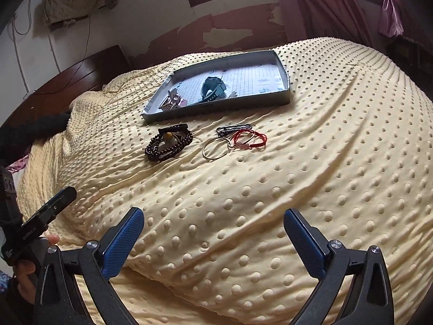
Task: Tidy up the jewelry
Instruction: 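Move both open tools back toward the black bead bracelets, then grasp the black bead bracelet with the left tool while the right tool grasps a silver ring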
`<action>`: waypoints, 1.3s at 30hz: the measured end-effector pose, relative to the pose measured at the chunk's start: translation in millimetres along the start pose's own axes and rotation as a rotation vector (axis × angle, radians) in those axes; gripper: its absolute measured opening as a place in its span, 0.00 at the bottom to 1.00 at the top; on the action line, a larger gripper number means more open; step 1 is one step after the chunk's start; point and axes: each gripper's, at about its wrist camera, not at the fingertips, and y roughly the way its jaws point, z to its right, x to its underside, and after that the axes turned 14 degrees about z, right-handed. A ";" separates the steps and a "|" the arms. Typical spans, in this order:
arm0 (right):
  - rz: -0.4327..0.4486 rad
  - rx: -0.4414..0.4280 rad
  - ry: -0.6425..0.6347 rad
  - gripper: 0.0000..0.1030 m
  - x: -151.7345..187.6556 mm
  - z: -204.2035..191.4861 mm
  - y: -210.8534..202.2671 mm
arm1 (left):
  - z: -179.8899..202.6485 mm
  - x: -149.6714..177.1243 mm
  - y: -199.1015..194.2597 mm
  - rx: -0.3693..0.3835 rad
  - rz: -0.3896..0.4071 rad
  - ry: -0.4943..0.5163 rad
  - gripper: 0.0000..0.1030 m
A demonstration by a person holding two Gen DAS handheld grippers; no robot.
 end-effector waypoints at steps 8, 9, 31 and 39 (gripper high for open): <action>-0.022 -0.037 -0.047 1.00 -4.9 -8.5 14.8 | -4.9 -0.3 13.3 -0.021 -0.037 -0.015 0.98; -0.026 -0.044 -0.058 1.00 -5.8 -9.4 17.2 | -5.3 -1.0 13.7 -0.020 -0.034 -0.011 0.98; -0.059 -0.069 -0.204 0.61 -13.4 0.7 85.6 | -0.9 -17.5 98.8 0.141 -0.111 -0.102 0.64; -0.035 -0.104 -0.264 0.47 -20.9 -7.0 101.2 | -2.0 -16.8 142.4 0.214 -0.212 -0.192 0.32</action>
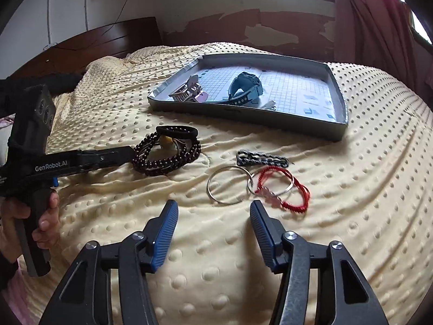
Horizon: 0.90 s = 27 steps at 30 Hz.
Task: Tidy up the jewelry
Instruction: 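Grasp the black bead bracelet with the left tool while the right tool grasps a silver ring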
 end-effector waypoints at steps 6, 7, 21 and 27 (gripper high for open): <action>-0.030 -0.023 -0.032 0.37 -8.0 -7.8 25.2 | 4.3 -5.5 12.8 -0.032 -0.040 0.038 0.32; -0.051 -0.020 -0.029 0.35 -7.3 -8.8 31.6 | 4.0 -6.3 15.4 -0.038 -0.048 0.040 0.30; -0.138 0.040 -0.023 0.14 5.2 -8.6 43.6 | -8.5 -3.9 19.3 -0.057 -0.087 -0.006 0.04; -0.118 -0.024 0.061 0.03 6.2 -2.2 35.3 | -1.0 -3.5 -9.5 -0.102 -0.032 -0.010 0.03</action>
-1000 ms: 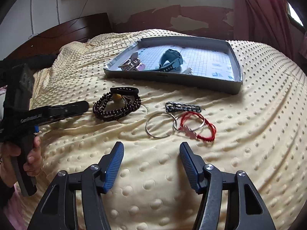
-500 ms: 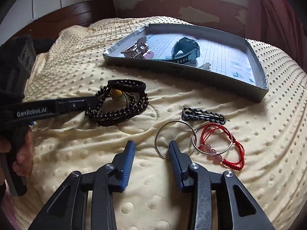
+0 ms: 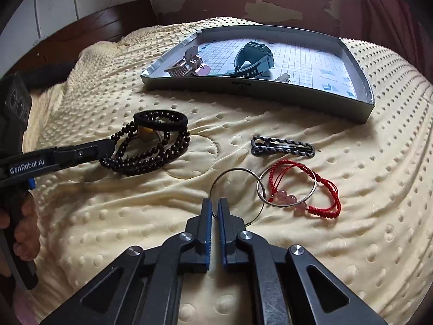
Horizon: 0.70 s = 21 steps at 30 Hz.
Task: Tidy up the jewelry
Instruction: 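Grasp the black bead bracelet with the left tool while the right tool grasps a silver ring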
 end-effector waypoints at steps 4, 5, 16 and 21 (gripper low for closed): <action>0.008 -0.068 0.068 0.03 0.0 -0.4 -9.1 | 4.0 -0.3 -16.7 0.018 0.020 0.011 0.03; 0.009 -0.087 0.086 0.03 -0.2 -1.9 -11.1 | 4.2 -0.2 -21.8 0.018 0.028 0.018 0.03; 0.081 -0.247 0.247 0.02 -10.4 -22.0 -41.6 | 6.6 -13.4 -60.2 0.113 0.123 -0.007 0.03; 0.103 -0.193 0.166 0.02 -15.2 -31.2 -49.1 | 0.8 -20.0 -66.0 0.143 0.139 -0.045 0.03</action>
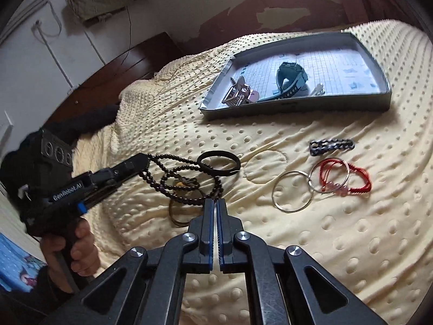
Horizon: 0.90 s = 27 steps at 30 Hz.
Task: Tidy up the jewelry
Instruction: 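Grasp the black bead bracelet with the left tool while the right tool grasps a silver ring, then carry the bead bracelet and silver ring into the grey tray with both tools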
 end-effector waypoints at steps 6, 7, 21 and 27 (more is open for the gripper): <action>-0.053 0.180 -0.201 0.05 12.4 -0.8 24.4 | -1.9 6.9 10.2 -0.050 -0.051 0.026 0.03; -0.063 0.182 -0.214 0.07 14.5 0.7 27.2 | -4.0 9.8 14.2 -0.071 -0.068 0.027 0.03; -0.124 0.198 -0.169 0.23 14.2 27.0 64.5 | -27.7 23.1 28.6 -0.157 -0.142 -0.010 0.03; -0.133 0.089 -0.011 0.04 10.9 36.3 63.9 | -18.9 11.5 18.2 -0.055 -0.104 -0.045 0.03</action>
